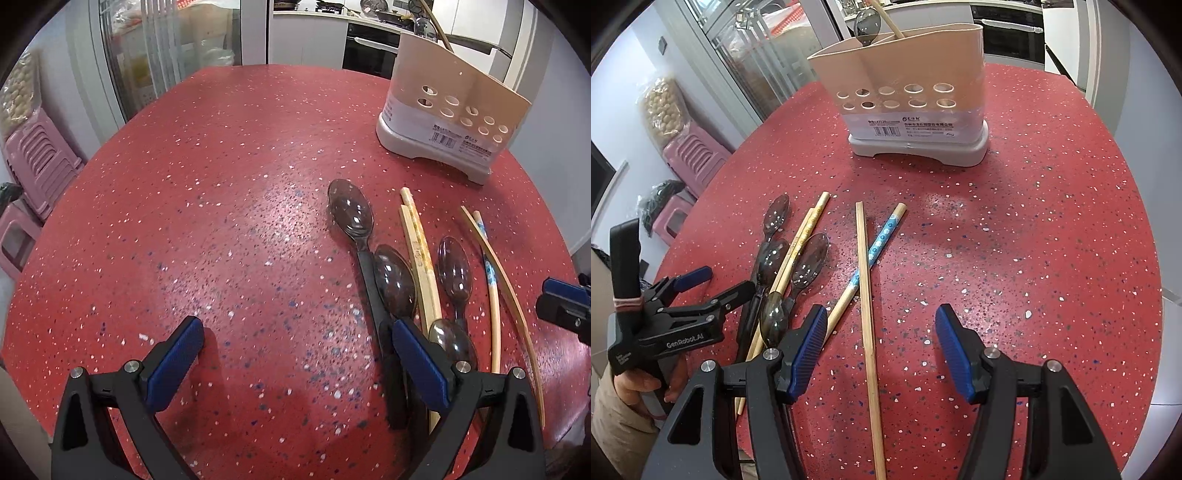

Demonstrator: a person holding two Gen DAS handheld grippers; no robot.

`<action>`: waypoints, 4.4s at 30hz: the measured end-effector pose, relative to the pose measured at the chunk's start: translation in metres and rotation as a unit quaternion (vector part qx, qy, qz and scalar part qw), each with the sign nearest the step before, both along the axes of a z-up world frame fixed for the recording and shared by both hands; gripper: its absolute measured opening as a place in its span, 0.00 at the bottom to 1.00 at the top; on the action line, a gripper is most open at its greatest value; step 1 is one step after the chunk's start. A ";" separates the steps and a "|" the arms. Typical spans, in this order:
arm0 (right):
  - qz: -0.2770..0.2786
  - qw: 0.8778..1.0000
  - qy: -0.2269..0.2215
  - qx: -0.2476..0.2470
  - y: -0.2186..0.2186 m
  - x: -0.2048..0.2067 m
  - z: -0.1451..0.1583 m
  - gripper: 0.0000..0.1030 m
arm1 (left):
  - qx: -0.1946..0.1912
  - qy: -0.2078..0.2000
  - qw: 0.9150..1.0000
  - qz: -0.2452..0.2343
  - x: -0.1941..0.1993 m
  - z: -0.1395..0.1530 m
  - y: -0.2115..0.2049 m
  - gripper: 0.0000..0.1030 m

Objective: Organize utensils
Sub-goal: 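Grasp another dark spoon with the left tool while the right tool grasps a wooden chopstick, then lower the spoon and chopstick into the beige holder and open both tools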

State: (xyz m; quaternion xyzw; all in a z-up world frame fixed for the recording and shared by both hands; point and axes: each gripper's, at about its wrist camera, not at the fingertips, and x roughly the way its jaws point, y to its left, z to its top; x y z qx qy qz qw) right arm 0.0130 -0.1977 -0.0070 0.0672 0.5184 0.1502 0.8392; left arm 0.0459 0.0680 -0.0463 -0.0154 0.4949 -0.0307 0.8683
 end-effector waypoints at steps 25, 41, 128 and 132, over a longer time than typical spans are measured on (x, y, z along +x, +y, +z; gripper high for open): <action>-0.001 0.999 0.015 -0.032 0.002 0.028 0.000 0.63 | 0.012 0.024 0.999 0.019 0.067 0.011 -0.014 1.00; 0.074 0.984 0.047 -0.154 0.050 0.035 -0.016 0.37 | -0.003 0.056 0.998 -0.010 0.087 0.009 -0.027 0.80; 0.028 0.962 -0.268 -0.046 -0.002 0.187 0.094 0.06 | -0.077 -0.249 0.964 -0.044 0.181 0.129 -0.100 0.36; 0.030 0.963 -0.263 -0.050 0.000 0.185 0.090 0.06 | -0.058 -0.238 0.968 -0.045 0.179 0.123 -0.101 0.36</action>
